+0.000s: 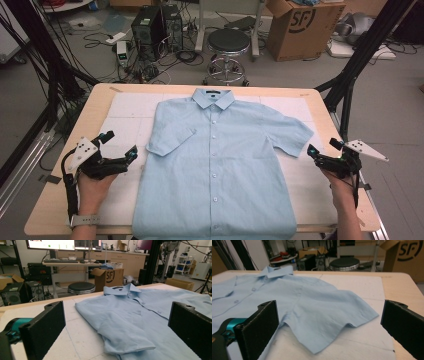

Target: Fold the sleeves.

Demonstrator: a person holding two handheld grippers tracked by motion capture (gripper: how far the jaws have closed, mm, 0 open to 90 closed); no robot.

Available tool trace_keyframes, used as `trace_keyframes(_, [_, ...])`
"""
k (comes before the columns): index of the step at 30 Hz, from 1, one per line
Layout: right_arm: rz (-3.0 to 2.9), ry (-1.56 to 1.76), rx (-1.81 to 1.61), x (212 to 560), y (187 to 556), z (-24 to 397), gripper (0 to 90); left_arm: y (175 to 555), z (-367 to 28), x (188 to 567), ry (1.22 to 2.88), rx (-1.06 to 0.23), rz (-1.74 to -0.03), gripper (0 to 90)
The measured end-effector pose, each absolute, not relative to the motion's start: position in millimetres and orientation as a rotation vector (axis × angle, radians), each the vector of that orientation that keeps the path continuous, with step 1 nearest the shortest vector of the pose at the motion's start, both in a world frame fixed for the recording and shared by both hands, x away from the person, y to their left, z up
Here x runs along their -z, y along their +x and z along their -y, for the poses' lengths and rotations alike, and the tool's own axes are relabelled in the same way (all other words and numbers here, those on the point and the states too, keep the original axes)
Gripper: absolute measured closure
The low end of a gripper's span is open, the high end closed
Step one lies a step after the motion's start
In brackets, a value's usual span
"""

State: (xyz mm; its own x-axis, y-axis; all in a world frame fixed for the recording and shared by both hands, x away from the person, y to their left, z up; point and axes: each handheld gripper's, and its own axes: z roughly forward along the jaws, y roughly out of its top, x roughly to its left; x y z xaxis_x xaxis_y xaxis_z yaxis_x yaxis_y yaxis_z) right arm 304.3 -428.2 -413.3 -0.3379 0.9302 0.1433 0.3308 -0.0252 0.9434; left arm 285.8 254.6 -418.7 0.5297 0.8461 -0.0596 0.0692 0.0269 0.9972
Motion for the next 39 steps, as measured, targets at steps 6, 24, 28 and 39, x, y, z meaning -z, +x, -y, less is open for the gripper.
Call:
trace_keyframes(6, [-1.758,1.377,-1.313,417,330,436,0.3,287,-251,419,1.446,-0.718,-0.837,1.7])
trace_keyframes(24, [-1.883,1.636,-1.081,434,411,467,3.9,287,-252,421,1.460,-0.689,-0.853,1.6])
trace_keyframes(28, [-1.899,1.640,-1.068,438,419,470,5.1,287,-252,421,1.458,-0.689,-0.850,1.7])
trace_keyframes(39, [-1.940,1.683,-1.104,446,434,469,22.8,286,-253,421,1.455,-0.689,-0.863,1.7])
